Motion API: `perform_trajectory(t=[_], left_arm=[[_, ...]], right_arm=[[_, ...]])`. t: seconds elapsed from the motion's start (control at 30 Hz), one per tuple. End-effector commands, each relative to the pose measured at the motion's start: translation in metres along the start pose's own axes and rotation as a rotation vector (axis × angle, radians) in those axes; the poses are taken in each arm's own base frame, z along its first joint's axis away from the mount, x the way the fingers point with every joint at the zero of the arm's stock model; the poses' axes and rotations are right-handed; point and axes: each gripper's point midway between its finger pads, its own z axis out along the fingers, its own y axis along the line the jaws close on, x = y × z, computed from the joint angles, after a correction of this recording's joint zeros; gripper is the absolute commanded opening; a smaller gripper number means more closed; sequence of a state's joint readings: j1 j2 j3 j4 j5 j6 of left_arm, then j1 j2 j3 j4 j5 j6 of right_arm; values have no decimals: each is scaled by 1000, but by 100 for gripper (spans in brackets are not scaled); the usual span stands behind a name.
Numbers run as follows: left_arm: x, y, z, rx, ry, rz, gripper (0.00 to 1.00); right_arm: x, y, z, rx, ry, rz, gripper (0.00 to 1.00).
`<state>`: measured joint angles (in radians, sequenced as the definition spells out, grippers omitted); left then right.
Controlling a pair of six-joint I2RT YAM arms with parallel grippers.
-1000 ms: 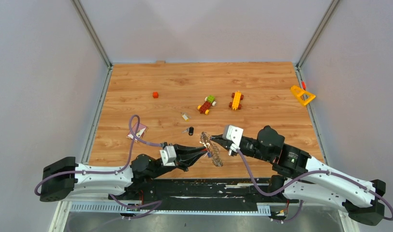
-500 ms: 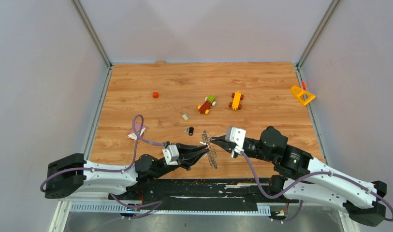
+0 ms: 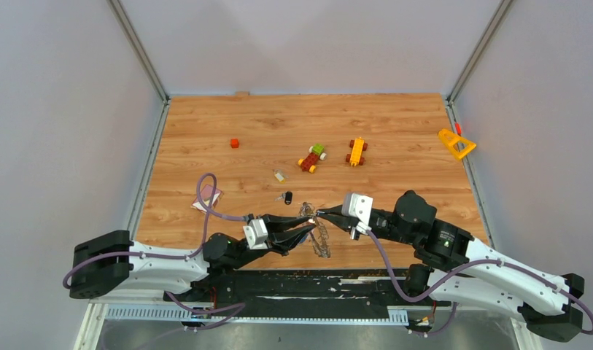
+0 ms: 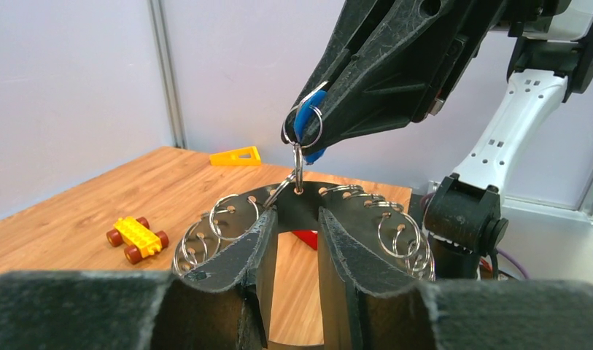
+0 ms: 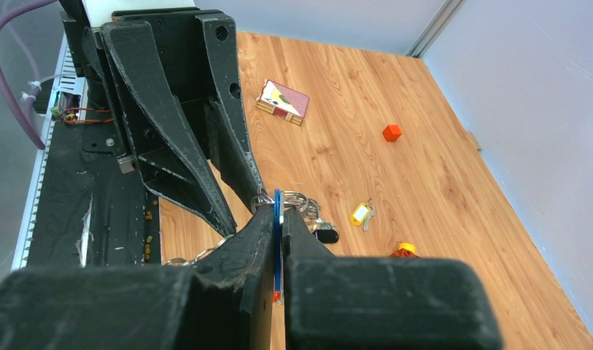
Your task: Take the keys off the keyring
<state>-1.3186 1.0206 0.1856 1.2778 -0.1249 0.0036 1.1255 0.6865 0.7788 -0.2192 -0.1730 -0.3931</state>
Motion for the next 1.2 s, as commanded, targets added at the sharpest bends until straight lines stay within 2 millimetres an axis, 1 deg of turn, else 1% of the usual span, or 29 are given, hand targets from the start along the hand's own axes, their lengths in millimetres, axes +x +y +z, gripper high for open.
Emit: perform_trajectory(t=[0.0, 0.33, 0.5, 0.67, 0.8, 0.97, 1.07, 1.17], left_arm=[[-18, 1, 4, 0, -74, 13, 34], [-21, 3, 4, -11, -87, 13, 36], [-23, 0, 4, 6, -94, 15, 36], [-22, -7, 5, 49, -96, 21, 36], [-20, -10, 6, 63, -92, 20, 32], [-19, -8, 5, 51, -90, 17, 26], [-19, -7, 5, 44, -90, 18, 26], [-21, -4, 4, 32, -95, 18, 28]], right_arm=[[-34, -5, 0, 8, -113, -8, 0], [-32, -1, 1, -14, -108, -6, 0], [-28, -1, 4, -14, -93, -8, 0], [-26, -2, 5, -11, -85, -10, 0], [-27, -2, 4, -8, -90, -12, 0], [-27, -1, 4, -15, -90, -11, 0], [-26, 0, 4, -18, -88, -10, 0], [-25, 2, 4, -25, -89, -8, 0]])
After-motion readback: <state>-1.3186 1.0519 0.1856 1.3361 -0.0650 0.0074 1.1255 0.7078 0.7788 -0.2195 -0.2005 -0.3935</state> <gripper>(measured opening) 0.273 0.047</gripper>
